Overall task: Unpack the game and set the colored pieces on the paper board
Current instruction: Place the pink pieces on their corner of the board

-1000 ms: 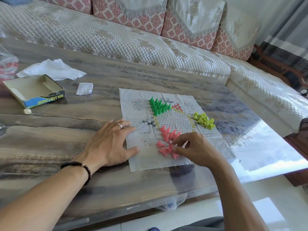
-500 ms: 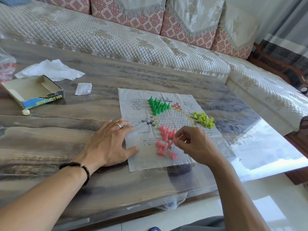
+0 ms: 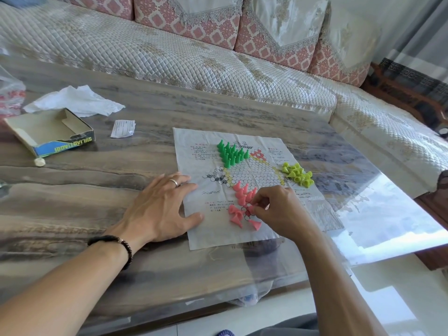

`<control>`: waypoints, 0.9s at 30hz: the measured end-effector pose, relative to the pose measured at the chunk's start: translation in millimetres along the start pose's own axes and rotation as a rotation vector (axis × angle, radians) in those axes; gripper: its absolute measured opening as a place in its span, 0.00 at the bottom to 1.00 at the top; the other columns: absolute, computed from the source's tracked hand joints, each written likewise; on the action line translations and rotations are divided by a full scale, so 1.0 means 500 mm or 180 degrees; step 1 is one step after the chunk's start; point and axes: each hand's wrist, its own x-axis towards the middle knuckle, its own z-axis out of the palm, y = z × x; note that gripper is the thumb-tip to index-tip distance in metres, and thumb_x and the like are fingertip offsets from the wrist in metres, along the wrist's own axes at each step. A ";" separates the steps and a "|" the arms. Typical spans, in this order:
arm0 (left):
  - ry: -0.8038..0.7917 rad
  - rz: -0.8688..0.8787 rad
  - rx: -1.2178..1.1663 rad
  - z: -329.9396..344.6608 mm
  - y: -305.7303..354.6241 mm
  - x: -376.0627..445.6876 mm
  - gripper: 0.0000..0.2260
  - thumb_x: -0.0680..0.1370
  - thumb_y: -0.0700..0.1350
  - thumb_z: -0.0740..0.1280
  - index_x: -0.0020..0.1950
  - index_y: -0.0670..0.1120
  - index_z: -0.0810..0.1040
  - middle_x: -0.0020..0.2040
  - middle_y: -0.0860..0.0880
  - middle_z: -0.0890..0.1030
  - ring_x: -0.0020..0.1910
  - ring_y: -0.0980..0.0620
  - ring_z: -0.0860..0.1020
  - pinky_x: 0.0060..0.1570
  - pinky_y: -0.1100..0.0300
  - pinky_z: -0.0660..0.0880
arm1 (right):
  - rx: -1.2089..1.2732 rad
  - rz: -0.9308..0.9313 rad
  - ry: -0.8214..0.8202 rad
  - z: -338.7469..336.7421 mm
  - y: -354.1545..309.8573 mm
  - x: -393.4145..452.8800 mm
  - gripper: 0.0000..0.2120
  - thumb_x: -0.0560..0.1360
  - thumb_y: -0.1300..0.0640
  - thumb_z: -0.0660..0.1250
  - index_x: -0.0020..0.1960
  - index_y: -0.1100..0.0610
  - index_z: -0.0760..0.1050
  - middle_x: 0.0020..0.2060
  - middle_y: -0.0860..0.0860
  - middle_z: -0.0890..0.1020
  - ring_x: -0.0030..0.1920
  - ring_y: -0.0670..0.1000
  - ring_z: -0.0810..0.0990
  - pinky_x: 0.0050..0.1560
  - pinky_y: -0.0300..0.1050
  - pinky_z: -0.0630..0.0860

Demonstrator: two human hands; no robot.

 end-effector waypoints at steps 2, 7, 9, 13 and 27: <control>-0.0001 0.0000 0.0004 0.000 0.001 -0.001 0.42 0.64 0.73 0.51 0.72 0.53 0.67 0.74 0.53 0.64 0.74 0.55 0.59 0.75 0.54 0.52 | 0.0032 0.0035 0.0087 0.000 0.000 0.002 0.05 0.70 0.64 0.70 0.42 0.55 0.82 0.34 0.47 0.82 0.35 0.45 0.79 0.38 0.44 0.79; -0.0002 0.0003 -0.0020 -0.001 0.001 -0.001 0.42 0.64 0.73 0.51 0.72 0.52 0.67 0.75 0.52 0.64 0.74 0.55 0.59 0.75 0.54 0.51 | 0.0037 0.0037 0.0215 0.001 -0.004 0.005 0.08 0.70 0.67 0.66 0.41 0.56 0.82 0.35 0.44 0.82 0.36 0.42 0.80 0.38 0.42 0.79; -0.0001 0.0004 -0.0012 0.000 0.001 -0.001 0.42 0.64 0.73 0.51 0.72 0.52 0.67 0.75 0.53 0.64 0.74 0.55 0.59 0.75 0.54 0.51 | 0.0014 0.0029 0.0253 0.002 -0.004 0.007 0.08 0.70 0.67 0.66 0.41 0.57 0.82 0.35 0.44 0.82 0.35 0.42 0.79 0.37 0.42 0.79; -0.0005 -0.0002 -0.0018 0.000 0.001 0.000 0.42 0.64 0.73 0.51 0.72 0.53 0.67 0.75 0.53 0.64 0.74 0.54 0.59 0.75 0.54 0.51 | -0.0036 0.0005 0.0286 0.004 -0.007 0.009 0.08 0.71 0.66 0.66 0.41 0.57 0.82 0.34 0.47 0.82 0.34 0.41 0.78 0.34 0.36 0.76; -0.0019 -0.0028 -0.0033 -0.006 0.007 -0.002 0.42 0.63 0.73 0.50 0.72 0.54 0.66 0.75 0.54 0.63 0.75 0.55 0.58 0.75 0.56 0.49 | 0.0163 -0.0051 0.0223 -0.021 -0.004 -0.014 0.05 0.70 0.56 0.72 0.36 0.50 0.78 0.31 0.44 0.80 0.31 0.41 0.77 0.33 0.35 0.72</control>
